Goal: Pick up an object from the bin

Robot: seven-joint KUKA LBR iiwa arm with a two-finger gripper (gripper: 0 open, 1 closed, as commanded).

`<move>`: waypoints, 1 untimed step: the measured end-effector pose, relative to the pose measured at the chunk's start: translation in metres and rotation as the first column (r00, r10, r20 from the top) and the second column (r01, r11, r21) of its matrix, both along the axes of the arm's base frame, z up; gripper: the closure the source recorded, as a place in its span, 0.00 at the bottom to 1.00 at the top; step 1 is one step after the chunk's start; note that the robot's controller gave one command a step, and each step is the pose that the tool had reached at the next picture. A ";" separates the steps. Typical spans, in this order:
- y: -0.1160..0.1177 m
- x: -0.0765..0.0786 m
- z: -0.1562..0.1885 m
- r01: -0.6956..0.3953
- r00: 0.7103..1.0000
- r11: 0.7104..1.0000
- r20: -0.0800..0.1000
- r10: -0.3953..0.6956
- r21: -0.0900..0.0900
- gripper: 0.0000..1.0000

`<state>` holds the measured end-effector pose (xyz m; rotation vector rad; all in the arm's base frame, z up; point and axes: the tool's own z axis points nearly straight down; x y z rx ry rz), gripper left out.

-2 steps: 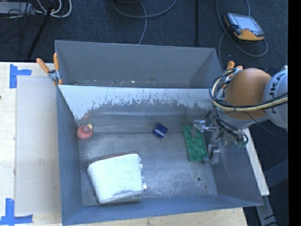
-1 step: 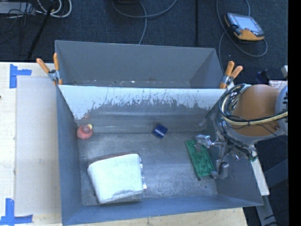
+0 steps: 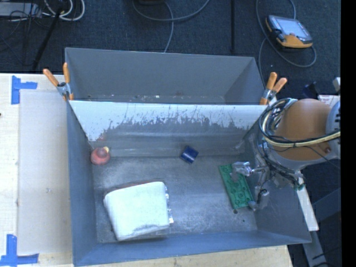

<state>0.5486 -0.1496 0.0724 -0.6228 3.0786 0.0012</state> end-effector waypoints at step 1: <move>0.024 -0.059 0.060 -0.315 0.949 0.949 -0.001 0.315 0.000 1.00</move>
Offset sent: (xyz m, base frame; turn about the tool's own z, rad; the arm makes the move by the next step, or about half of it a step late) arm -0.0592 0.0231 0.0594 -0.3202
